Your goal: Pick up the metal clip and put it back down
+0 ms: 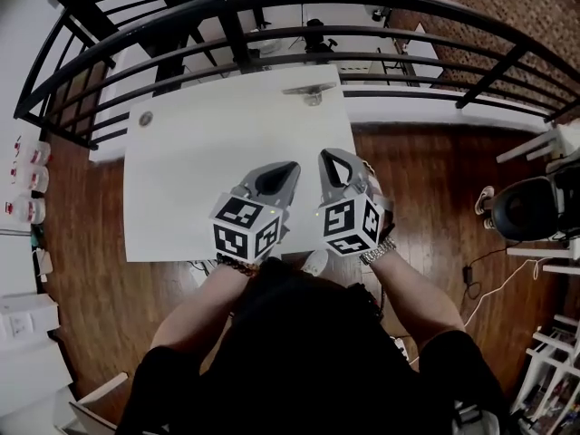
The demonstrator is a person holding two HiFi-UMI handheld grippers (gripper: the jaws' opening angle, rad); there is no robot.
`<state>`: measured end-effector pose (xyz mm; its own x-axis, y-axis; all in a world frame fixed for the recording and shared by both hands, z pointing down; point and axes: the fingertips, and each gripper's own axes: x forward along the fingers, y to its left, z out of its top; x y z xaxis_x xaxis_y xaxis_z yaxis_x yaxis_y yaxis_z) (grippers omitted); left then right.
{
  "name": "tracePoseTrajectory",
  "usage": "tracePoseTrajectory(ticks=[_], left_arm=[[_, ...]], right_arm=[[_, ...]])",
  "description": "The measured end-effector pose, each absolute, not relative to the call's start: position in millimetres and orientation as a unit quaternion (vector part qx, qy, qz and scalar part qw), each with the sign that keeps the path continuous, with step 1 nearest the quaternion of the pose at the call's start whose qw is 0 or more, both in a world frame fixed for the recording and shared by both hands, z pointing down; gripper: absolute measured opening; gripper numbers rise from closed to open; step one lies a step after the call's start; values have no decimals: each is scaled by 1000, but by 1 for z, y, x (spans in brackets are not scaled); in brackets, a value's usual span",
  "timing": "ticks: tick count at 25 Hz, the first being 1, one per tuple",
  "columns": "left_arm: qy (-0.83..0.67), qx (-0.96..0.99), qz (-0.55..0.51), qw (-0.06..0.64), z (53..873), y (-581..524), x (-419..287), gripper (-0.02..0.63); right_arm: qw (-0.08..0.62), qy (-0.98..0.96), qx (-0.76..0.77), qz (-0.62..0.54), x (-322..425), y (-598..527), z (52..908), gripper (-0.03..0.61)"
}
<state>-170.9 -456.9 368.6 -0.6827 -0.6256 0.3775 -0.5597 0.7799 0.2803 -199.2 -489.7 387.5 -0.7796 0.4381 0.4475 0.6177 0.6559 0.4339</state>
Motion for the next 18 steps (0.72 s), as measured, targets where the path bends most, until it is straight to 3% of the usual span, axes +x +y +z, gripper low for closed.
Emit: tracePoseTrajectory(ticks=[18], left_arm=[[-896, 386, -54, 215, 356, -418, -99, 17]], right_arm=[[197, -922, -262, -207, -118, -454, 383, -8]])
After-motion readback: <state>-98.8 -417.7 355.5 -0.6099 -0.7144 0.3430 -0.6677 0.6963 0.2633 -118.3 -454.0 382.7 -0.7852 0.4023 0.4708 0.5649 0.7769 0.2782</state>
